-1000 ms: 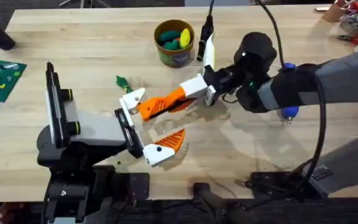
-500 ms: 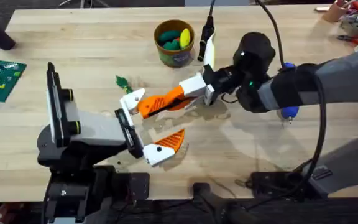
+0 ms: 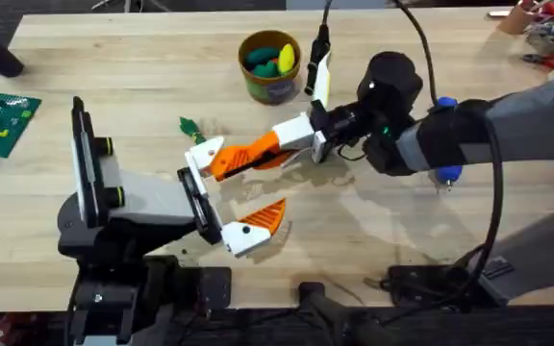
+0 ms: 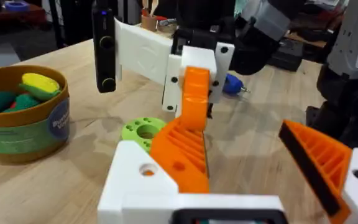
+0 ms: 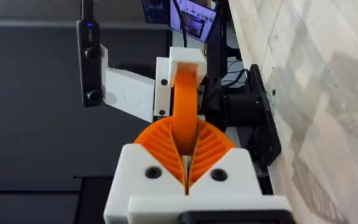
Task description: Pick up the gripper from the table and insert it into the empty holder that is missing its gripper. Then pick up a screw, insert it into the mounting hole, and use the screwdriver to tighten it. Finally, clean up the table by picking up the vegetable and placing it into the bucket.
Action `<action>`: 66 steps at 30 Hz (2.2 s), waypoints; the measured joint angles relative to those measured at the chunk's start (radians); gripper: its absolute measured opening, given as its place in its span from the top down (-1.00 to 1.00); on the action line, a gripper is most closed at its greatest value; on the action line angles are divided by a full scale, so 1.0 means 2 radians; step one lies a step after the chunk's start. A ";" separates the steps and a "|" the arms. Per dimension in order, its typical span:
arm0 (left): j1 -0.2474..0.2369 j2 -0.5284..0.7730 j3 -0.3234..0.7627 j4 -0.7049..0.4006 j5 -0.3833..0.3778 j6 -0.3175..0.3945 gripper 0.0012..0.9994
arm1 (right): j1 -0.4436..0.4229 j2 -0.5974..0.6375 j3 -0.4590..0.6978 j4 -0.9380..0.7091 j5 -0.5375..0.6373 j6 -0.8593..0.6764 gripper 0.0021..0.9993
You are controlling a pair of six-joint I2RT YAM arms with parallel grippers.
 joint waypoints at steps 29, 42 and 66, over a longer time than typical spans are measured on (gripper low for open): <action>0.000 0.000 0.000 0.004 -0.012 0.002 -0.97 | 0.015 0.047 0.065 -0.004 0.000 0.014 0.97; 0.002 0.000 0.000 0.004 -0.013 0.002 -0.97 | 0.016 0.047 0.065 -0.004 0.002 0.016 0.97; 0.002 0.000 0.000 0.004 -0.013 0.002 -0.97 | 0.016 0.047 0.065 -0.004 0.002 0.016 0.97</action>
